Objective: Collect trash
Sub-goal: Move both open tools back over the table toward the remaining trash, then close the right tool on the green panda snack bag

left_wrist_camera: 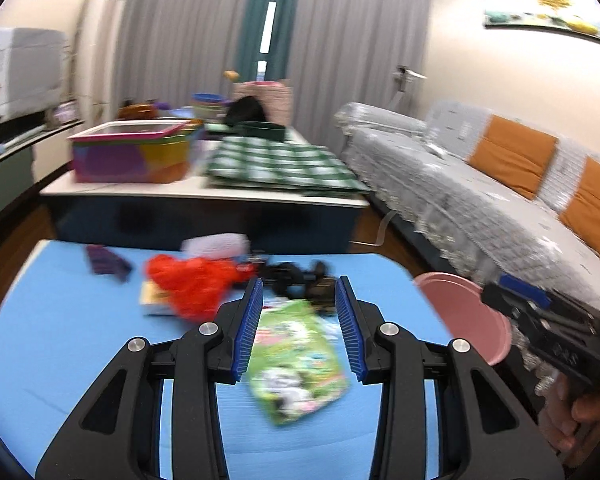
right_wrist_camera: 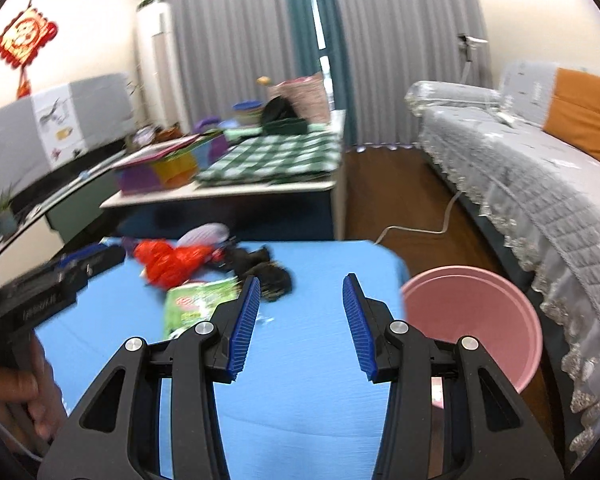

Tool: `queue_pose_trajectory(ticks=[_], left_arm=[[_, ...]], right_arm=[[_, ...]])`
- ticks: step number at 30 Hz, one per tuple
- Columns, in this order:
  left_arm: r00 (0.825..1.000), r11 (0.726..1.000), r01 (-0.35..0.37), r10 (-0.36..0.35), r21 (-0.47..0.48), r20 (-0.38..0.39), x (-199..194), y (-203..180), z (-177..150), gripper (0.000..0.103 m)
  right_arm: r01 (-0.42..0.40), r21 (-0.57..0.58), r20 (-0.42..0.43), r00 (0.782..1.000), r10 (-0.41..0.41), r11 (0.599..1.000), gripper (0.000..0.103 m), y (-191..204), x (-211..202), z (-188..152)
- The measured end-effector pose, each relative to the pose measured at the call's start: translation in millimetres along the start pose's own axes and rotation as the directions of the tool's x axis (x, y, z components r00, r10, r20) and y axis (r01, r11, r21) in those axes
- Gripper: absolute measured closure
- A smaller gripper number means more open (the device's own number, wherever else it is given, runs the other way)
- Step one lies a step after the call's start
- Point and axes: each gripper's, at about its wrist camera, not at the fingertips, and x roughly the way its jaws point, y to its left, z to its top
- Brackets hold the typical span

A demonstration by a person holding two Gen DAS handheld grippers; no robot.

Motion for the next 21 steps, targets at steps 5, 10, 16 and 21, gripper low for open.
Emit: queue_pose_trajectory(ticks=[5,10,16,21], left_arm=[[0.998,0.996,-0.062,0.063,-0.06,0.01,-9.5,44.3,-2.7,0.066],[0.995,0.992,-0.095,0.097,-0.086,0.011,-15.5,66.8,-7.6,0.066],[0.994,0.989,-0.102,0.105,-0.105,0.023,-19.4,77.5,-7.2,0.066],[0.994,0.99,-0.106,0.109,-0.092,0.022,-19.1,78.4,-9.4,0.066]], right_arm=[[-0.089,-0.002,-0.085,0.992,0.089,0.996,0.058,35.9,22.9,-16.3],[-0.176,0.045,-0.212,0.96,0.181,0.983,0.06,68.1,50.6,-45.2],[-0.202,0.108,-0.305,0.925,0.226,0.973,0.06,91.8,77.0,-72.5],[-0.192,0.214,-0.34,0.904,0.257,0.958,0.059,83.5,96.7,-78.4]])
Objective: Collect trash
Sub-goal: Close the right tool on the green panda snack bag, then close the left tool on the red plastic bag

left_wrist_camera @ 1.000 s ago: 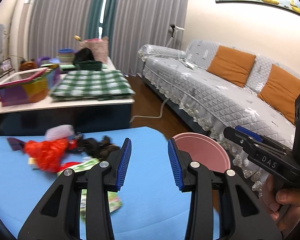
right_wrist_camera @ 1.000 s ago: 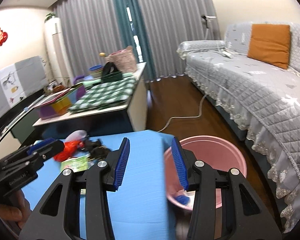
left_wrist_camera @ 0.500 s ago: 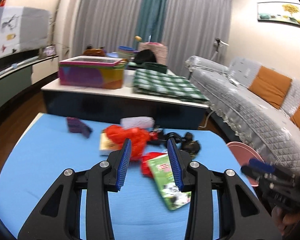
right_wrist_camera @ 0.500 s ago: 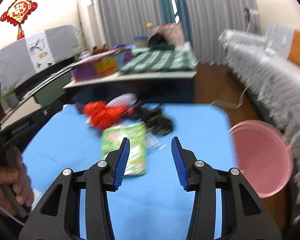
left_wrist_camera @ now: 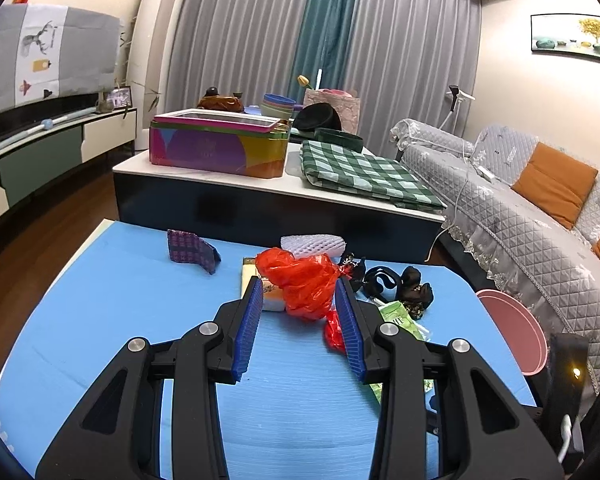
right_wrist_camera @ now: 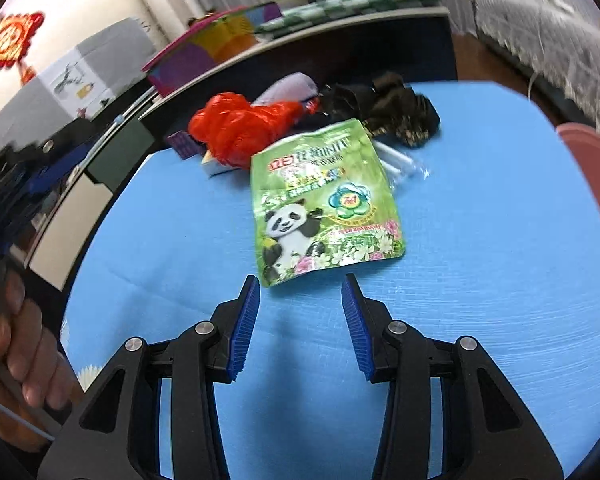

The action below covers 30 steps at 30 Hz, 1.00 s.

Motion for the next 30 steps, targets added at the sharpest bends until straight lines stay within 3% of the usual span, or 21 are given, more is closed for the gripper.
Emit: queue_pose_trajectory(ticks=[7,9,15,25,28,30], left_arm=[[1.0,1.0,-0.01,0.01,0.011,-0.011,8.3,1.7,-3.8,0.066],[1.0,1.0,-0.011,0.011,0.007,-0.02,14.1,2.3,-5.5,0.066],[0.999,1.0,-0.014,0.014,-0.004,-0.052,35.6,-2.2,-11.4,0.066],[0.993,0.999,-0.05,0.051,0.01,-0.106,85.4,-15.3,-15.8,0.064],[0.989,0.997,-0.076,0.076,0.002,-0.128,101.8,-16.6,-15.4,0.052],[0.986,0.996,-0.088,0.086,-0.007,-0.14,110.5,-17.3,-16.4,0.05]], right_arm=[[-0.041,0.05,0.004,0.999,0.041,0.998,0.064,-4.3,12.7,6.9],[-0.046,0.048,0.019,0.999,0.045,0.998,0.077,-4.6,10.4,8.9],[-0.056,0.081,0.065,0.997,0.051,0.995,0.1,-20.3,0.2,19.6],[0.026,0.066,0.188,0.981,-0.038,0.997,0.102,-51.1,-32.2,38.4],[0.05,0.06,0.201,0.978,-0.061,0.997,0.102,-59.8,-35.9,41.1],[0.066,0.054,0.204,0.976,-0.076,0.996,0.102,-65.7,-36.6,42.9]])
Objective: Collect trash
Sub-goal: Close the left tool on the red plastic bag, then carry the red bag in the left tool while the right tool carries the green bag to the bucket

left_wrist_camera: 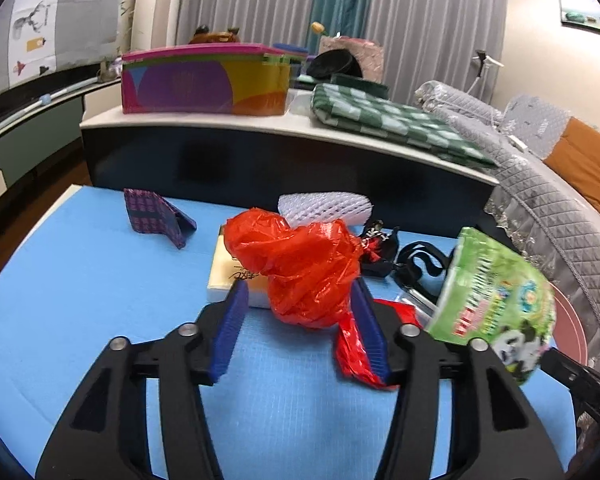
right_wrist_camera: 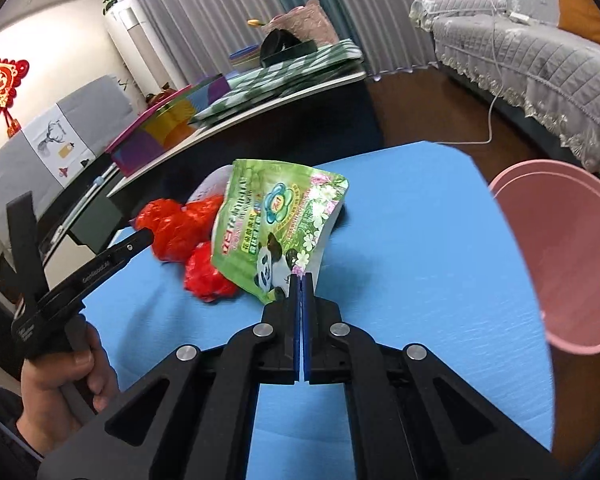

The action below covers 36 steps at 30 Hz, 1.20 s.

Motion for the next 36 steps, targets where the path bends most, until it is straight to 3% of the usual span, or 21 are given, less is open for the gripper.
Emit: queue_pose_trajectory(ticks=[2,8,10,14,29,34,36], left_arm=[[1.0,1.0,-0.012,0.012,0.0,-0.01,8.0,-3.0,0.2,0.044],[0.999,0.999,-0.025,0.026,0.02,-0.042,24.0,-11.0,-2.0,0.044],[0.998,0.999,-0.028,0.029,0.026,-0.051,26.2,-12.4,-3.0,0.057],[0.998,0.999,-0.023,0.025,0.04,-0.053,22.5,-14.1,-2.3,0.069],[1.0,0.998,0.009,-0.01,0.064,0.011,-31.0,-18.7,1.1,0.073],[1.0,0.997,0.028,-0.028,0.075,0.0,-45.0,-19.7,-8.6,0.073],[0.999,0.997,0.034,-0.034,0.075,-0.004,-49.2,-19.3,-11.0,0.073]], right_arm=[[0.014,-0.015,0.001,1.0,-0.014,1.0,0.102,-4.6,0.1,-0.1],[0.02,-0.039,-0.017,1.0,-0.02,0.999,0.102,-10.0,6.7,-1.2],[0.017,-0.047,-0.019,1.0,-0.018,0.999,0.102,-9.9,7.0,-2.0],[0.012,-0.067,-0.015,1.0,-0.013,0.998,0.102,-6.0,4.4,-1.7],[0.021,-0.14,0.019,1.0,-0.018,0.99,0.103,13.5,-27.1,-10.6],[0.044,-0.138,-0.061,0.997,-0.052,0.989,0.098,9.0,-17.5,-27.7],[0.035,-0.096,-0.084,0.996,-0.043,0.995,0.084,2.2,-13.2,-30.7]])
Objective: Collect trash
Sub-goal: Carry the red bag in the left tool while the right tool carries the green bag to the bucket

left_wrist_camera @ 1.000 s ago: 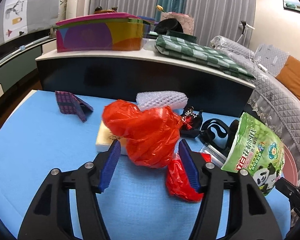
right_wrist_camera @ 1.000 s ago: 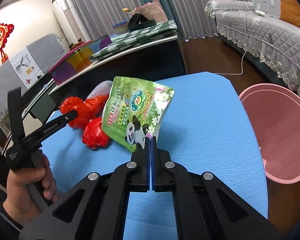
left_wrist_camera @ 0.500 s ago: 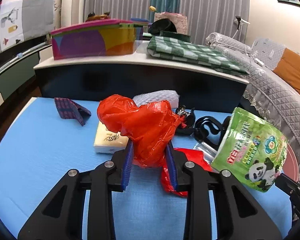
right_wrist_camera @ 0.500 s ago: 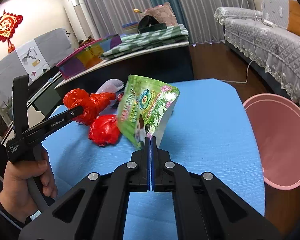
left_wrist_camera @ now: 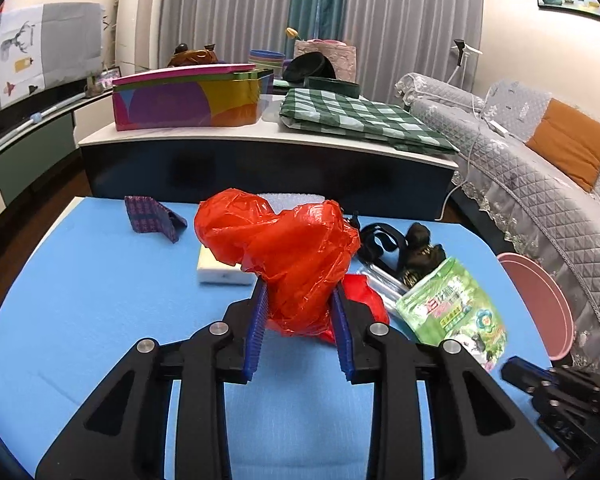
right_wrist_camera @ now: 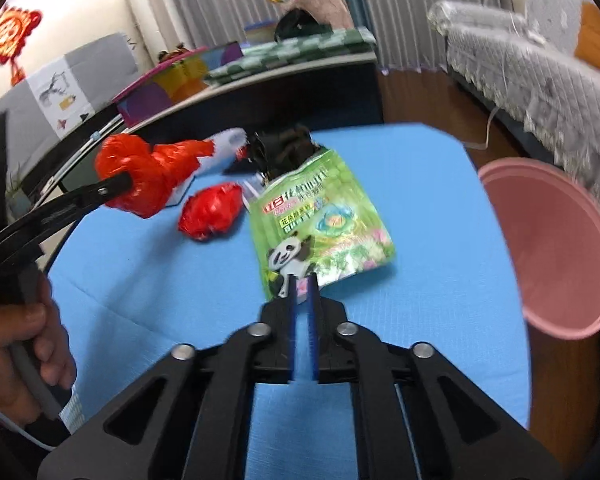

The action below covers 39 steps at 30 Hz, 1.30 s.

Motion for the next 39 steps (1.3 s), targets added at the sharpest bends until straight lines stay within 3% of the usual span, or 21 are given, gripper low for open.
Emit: queue_pose_trajectory(ticks=[3,14,16,18,21,27,39], left_arm=[[1.0,1.0,0.003,-0.003,0.013,0.002,-5.4,-0.2,-1.4,0.073],[1.0,1.0,-0.002,0.002,0.001,0.001,-6.3,9.4,-3.1,0.073],[1.0,1.0,-0.004,0.004,-0.001,-0.001,-4.3,11.0,-3.1,0.073],[1.0,1.0,-0.004,0.004,-0.006,-0.004,-2.6,12.3,-3.1,0.073],[1.0,1.0,-0.004,0.004,-0.007,-0.004,-2.3,10.9,-2.9,0.073],[1.0,1.0,0.004,-0.004,-0.006,0.002,-5.5,6.8,-2.0,0.073],[0.999,0.999,0.029,-0.03,0.027,0.039,-38.4,-5.2,-4.7,0.073]], right_arm=[[0.0,0.053,-0.009,1.0,0.0,0.999,0.068,-7.1,3.9,-1.2],[-0.028,0.182,-0.061,0.997,0.04,0.983,0.064,-14.9,28.2,1.2],[-0.026,0.189,-0.05,0.998,0.036,0.982,0.071,-15.3,29.1,3.3],[-0.029,0.188,-0.035,0.999,0.036,0.982,0.086,-14.5,29.0,6.5],[-0.044,0.177,-0.012,0.999,0.047,0.983,0.095,-12.3,26.3,9.7],[-0.031,0.091,0.069,0.997,0.025,0.995,0.101,-1.5,2.7,18.9],[0.054,-0.01,0.185,0.981,-0.052,0.998,0.102,8.4,-51.3,25.8]])
